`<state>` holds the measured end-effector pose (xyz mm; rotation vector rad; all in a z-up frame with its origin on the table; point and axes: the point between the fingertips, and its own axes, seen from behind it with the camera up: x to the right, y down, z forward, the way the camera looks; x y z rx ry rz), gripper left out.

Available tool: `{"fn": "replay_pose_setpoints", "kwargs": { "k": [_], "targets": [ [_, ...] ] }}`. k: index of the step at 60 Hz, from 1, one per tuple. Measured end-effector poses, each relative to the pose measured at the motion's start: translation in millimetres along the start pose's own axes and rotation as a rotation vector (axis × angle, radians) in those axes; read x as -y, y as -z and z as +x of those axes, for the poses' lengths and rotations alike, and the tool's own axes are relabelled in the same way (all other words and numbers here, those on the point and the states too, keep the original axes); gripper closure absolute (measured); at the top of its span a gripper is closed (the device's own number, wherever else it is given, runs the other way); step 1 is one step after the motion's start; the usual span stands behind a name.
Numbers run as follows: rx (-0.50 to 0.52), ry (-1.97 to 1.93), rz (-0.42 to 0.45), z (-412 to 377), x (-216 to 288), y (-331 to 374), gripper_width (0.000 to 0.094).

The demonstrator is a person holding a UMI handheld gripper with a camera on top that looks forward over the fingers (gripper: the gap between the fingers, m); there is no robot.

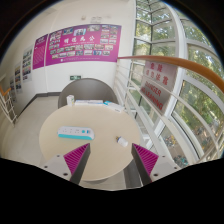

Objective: Unplug charger

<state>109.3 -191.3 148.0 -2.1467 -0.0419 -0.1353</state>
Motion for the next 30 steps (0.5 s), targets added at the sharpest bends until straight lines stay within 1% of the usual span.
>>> {"fn": "replay_pose_setpoints", "kwargs": {
  "k": [3, 12, 20, 30],
  "targets": [
    [0.001, 0.002, -0.007, -8, -5, 27, 0.0084],
    [0.012, 0.015, -0.010, -22, -21, 76, 0.0083],
    [0.022, 0.029, -0.009, -32, -28, 96, 0.0084],
    [0.029, 0.038, -0.008, -36, -26, 102, 0.0084]
  ]
}}
